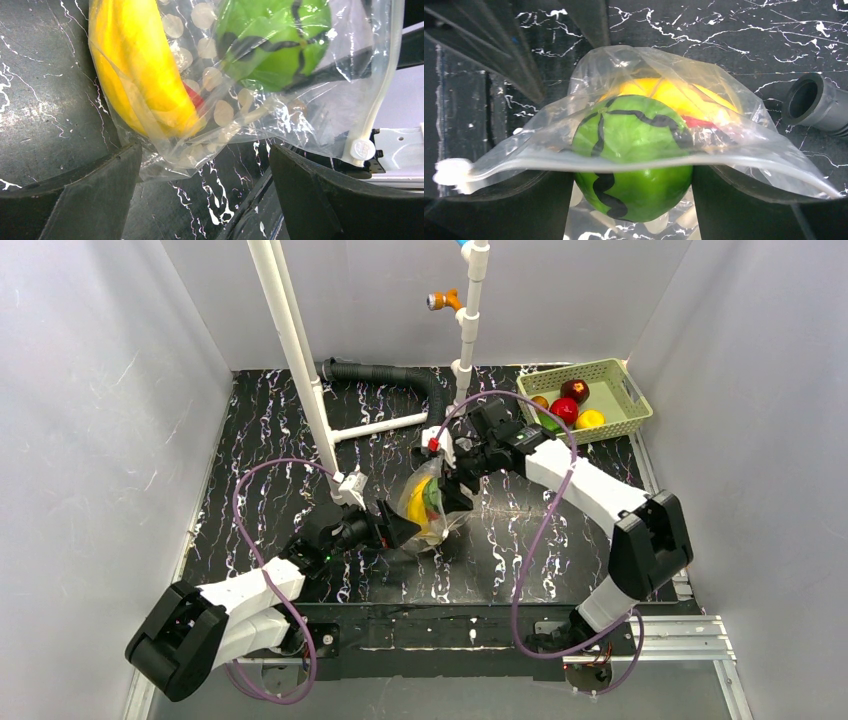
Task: Open the zip-top bag and remove the fake food
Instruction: Pick up the fake fruit from the zipper food storage bag.
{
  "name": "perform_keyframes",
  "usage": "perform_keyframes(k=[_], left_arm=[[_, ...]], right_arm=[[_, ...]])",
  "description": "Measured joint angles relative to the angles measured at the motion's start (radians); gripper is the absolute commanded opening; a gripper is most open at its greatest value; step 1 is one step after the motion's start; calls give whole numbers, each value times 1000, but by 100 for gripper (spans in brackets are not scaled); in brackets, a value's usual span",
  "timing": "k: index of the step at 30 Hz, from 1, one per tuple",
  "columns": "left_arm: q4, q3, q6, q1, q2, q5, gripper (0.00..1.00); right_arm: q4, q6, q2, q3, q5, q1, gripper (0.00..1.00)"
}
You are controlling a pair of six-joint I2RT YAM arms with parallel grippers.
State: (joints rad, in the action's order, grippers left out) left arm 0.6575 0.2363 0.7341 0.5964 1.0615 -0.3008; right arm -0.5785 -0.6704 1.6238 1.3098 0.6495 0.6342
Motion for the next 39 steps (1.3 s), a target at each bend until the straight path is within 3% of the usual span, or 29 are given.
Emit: perform_keyframes(k=[10, 25, 32, 39], left_arm=[[-1, -2, -1, 0, -11, 2, 98], [-36, -2, -16, 0, -32, 13, 98], [-47, -2, -18, 0, -32, 17, 98], [-56, -2, -20, 0, -39, 24, 98]], right_arm=[[-65, -13, -143, -16, 31, -30, 32], [-150, -71, -161, -16, -161, -65, 32], [-191, -103, -251, -16, -146, -108, 32], [-243, -130, -287, -15, -34, -187, 32]])
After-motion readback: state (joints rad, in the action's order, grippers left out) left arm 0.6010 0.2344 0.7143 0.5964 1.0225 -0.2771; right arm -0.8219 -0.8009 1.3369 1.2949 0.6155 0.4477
